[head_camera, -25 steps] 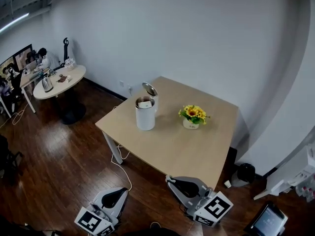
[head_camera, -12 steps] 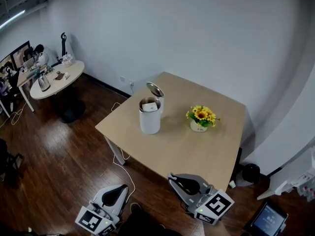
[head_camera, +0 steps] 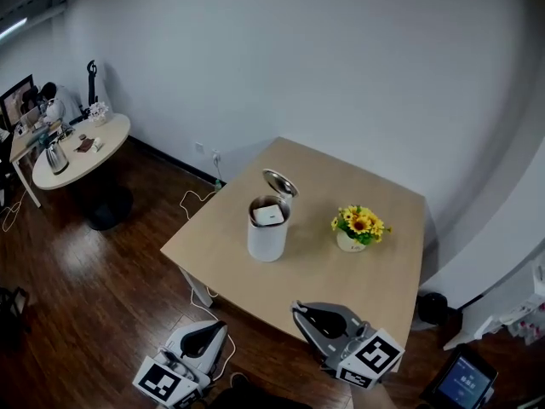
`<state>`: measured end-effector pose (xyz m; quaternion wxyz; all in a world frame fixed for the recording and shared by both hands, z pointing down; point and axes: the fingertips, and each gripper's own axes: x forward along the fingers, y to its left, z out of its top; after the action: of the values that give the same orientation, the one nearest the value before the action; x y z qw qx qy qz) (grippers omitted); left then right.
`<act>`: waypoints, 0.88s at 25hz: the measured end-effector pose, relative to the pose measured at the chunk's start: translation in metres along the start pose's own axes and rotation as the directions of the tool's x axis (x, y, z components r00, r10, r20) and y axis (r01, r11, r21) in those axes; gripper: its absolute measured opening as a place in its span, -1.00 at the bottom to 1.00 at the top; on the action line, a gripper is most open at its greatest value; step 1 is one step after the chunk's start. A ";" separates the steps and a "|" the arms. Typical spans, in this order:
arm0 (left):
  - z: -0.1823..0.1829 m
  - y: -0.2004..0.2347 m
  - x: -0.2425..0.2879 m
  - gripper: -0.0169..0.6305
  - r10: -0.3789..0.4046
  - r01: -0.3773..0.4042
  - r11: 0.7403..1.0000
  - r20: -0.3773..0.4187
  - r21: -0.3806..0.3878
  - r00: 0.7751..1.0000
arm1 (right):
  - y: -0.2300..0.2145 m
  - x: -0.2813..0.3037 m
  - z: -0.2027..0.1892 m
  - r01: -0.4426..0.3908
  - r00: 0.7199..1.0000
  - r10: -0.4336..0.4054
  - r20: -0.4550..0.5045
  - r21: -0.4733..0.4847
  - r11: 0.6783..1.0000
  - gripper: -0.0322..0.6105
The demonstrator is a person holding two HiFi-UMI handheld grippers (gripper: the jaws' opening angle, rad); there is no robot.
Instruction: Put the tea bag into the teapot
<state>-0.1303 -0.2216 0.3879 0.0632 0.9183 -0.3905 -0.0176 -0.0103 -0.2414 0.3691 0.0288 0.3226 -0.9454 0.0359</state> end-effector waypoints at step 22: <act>0.001 0.113 0.084 -0.93 -0.079 0.078 0.996 -0.030 -0.046 0.996 | -0.094 0.107 -0.001 0.082 0.996 -0.081 -0.043 0.011 0.997 -0.83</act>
<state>-0.1530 -0.3593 0.4026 0.0892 0.9314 -0.3526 -0.0142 -0.0371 -0.3801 0.3831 0.0483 0.3603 -0.9304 0.0478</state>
